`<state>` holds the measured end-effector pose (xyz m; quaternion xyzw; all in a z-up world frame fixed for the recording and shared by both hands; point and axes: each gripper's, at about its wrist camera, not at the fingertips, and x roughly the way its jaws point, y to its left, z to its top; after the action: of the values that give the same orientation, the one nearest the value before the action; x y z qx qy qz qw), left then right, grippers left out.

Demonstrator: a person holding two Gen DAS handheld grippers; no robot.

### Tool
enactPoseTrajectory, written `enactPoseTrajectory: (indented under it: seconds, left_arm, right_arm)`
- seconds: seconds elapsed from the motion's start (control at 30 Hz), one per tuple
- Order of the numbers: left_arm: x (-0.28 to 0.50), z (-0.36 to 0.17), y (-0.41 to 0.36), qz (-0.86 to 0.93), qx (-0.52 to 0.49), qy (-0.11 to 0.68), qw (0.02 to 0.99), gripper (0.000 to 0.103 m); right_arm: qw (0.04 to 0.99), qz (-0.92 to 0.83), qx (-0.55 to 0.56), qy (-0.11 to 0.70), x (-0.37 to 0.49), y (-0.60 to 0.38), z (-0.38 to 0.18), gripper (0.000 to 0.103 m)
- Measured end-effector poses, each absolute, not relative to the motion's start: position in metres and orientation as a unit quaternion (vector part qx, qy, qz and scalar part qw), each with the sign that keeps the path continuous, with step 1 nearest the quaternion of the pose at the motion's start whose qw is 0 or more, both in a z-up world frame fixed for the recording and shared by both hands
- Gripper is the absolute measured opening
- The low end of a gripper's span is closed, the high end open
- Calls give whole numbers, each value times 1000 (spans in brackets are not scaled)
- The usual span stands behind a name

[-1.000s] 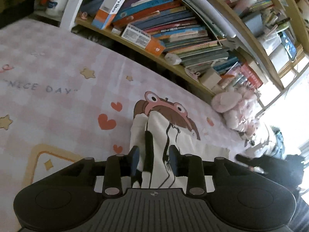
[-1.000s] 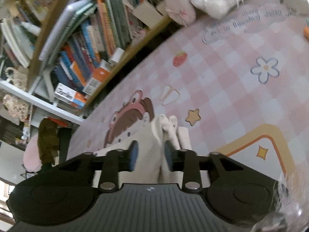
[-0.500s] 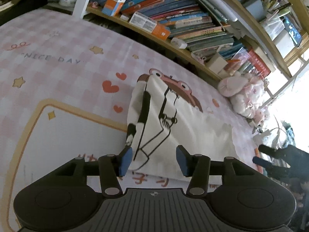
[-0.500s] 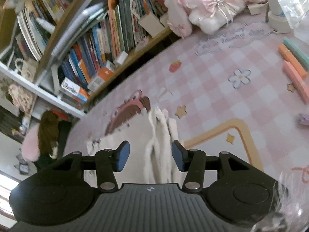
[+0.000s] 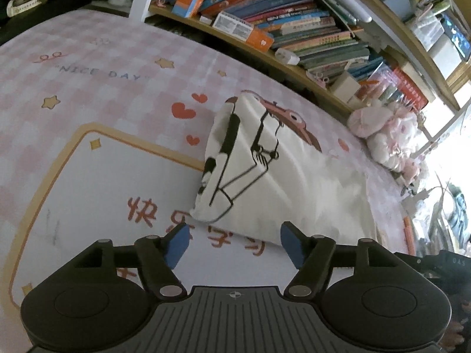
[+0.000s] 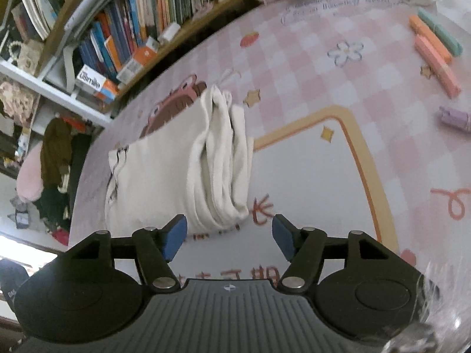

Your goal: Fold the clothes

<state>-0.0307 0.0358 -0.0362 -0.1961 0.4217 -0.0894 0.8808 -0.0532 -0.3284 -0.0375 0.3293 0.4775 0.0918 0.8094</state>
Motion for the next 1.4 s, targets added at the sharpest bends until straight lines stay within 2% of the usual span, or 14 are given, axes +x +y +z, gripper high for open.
enactPoseTrajectory:
  seconds: [0.37, 0.73, 0.77, 0.87, 1.0, 1.03, 1.07, 1.1, 1.13, 1.17, 1.23, 1.27, 1.3, 1.4]
  left_arm:
    - [-33, -34, 35, -82, -192, 422, 882, 71]
    - [9, -56, 67, -63, -251, 449, 855, 71]
    - [12, -58, 68, -66, -252, 448, 855, 75]
    - [18, -60, 70, -73, -259, 448, 853, 77]
    - [27, -62, 69, -87, -273, 447, 847, 76]
    - [30, -63, 68, -90, -277, 448, 845, 75]
    - [32, -63, 67, -94, -280, 450, 843, 74]
    - [34, -64, 65, -99, -282, 454, 840, 73]
    - [36, -65, 62, -104, -283, 458, 836, 66]
    - [39, -66, 60, -109, -285, 462, 833, 51]
    - [37, -61, 53, -113, -269, 458, 840, 37]
    - [34, -57, 48, -113, -256, 454, 846, 25]
    - [32, -53, 45, -114, -242, 450, 852, 20]
    - [27, -44, 36, -121, -203, 439, 867, 19]
  right_arm:
    - [804, 110, 303, 499, -51, -324, -40, 77]
    - [777, 80, 379, 496, -19, -332, -54, 81]
    - [775, 78, 385, 495, -18, -331, -54, 81]
    - [772, 72, 397, 491, -14, -328, -55, 81]
    - [768, 71, 405, 491, -6, -323, -57, 76]
    - [767, 71, 405, 493, -4, -321, -58, 72]
    - [766, 71, 405, 494, -2, -319, -58, 61]
    - [768, 70, 399, 496, 0, -316, -58, 59]
    - [772, 67, 390, 498, 1, -312, -57, 57]
    - [775, 65, 380, 500, 3, -309, -56, 51]
    - [788, 65, 355, 500, 3, -301, -51, 40]
    - [796, 68, 343, 495, 2, -298, -47, 34]
    - [808, 72, 325, 486, 0, -293, -42, 28]
    - [848, 87, 264, 451, -8, -278, -23, 24]
